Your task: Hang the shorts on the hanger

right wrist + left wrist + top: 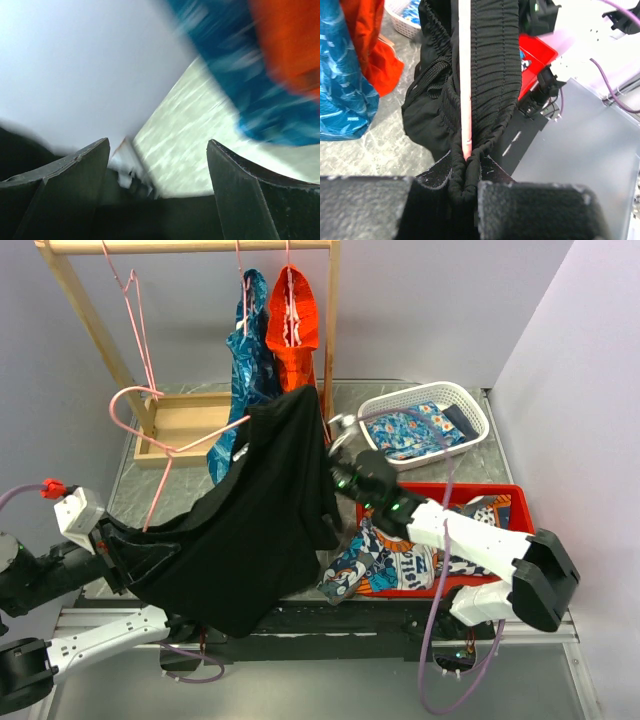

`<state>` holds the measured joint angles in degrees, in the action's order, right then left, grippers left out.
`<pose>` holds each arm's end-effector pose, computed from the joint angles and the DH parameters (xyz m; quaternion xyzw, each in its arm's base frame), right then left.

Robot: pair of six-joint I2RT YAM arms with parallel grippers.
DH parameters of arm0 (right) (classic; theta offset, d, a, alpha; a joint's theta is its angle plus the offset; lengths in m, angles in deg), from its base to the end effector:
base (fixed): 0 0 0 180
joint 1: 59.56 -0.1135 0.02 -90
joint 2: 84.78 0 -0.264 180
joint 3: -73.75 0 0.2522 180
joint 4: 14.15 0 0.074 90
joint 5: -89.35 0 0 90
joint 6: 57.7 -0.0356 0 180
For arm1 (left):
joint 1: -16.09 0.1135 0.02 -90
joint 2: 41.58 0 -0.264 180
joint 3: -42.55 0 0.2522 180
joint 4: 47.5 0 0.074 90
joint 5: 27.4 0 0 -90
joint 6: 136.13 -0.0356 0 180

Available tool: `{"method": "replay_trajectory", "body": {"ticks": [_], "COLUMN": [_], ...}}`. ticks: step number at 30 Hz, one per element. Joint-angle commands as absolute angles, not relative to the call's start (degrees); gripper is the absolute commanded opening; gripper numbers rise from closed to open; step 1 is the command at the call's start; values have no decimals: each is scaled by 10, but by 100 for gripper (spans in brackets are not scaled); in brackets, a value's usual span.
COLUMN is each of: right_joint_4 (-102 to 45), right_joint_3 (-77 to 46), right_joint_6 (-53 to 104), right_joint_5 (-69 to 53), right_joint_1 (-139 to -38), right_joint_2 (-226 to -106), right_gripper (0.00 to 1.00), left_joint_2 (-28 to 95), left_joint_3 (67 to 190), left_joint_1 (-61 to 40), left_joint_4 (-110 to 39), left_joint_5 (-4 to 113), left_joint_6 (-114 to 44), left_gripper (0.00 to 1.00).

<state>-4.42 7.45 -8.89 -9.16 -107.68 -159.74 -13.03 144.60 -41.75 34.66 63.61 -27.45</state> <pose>0.2030 0.2343 0.3325 -0.0951 0.6941 0.5372 0.4697 -0.0165 0.0274 0.4650 0.2488 0.7165 -0.3983 0.5158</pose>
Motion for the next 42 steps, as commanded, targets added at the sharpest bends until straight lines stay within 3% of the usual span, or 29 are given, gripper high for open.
{"method": "replay_trajectory", "body": {"ticks": [1, 10, 29, 35, 42], "right_joint_4": [49, 7, -112, -172, -225], "right_joint_3": [82, -52, -342, -368, -372], "right_joint_6": [-83, -102, -100, -106, -128], "right_joint_5": [-139, -97, 245, 350, 367], "right_joint_1": [-1133, -1209, -1236, -1232, -1204], "right_joint_2": [-1633, -1749, -1981, -1996, -2004], "right_gripper": [85, 86, 87, 89, 90], "left_joint_2": [-150, -173, -146, -102, -22], "left_joint_3": [1459, 1427, 1427, 1446, 1502], "left_joint_1": [-417, -408, -392, -389, -388], "left_joint_4": [271, 271, 292, 316, 360], "left_joint_5": [694, 811, 981, 1015, 1070], "left_joint_6": [-278, -255, -228, -222, -199], "left_gripper": [1, 1, 1, 1, 1]}}
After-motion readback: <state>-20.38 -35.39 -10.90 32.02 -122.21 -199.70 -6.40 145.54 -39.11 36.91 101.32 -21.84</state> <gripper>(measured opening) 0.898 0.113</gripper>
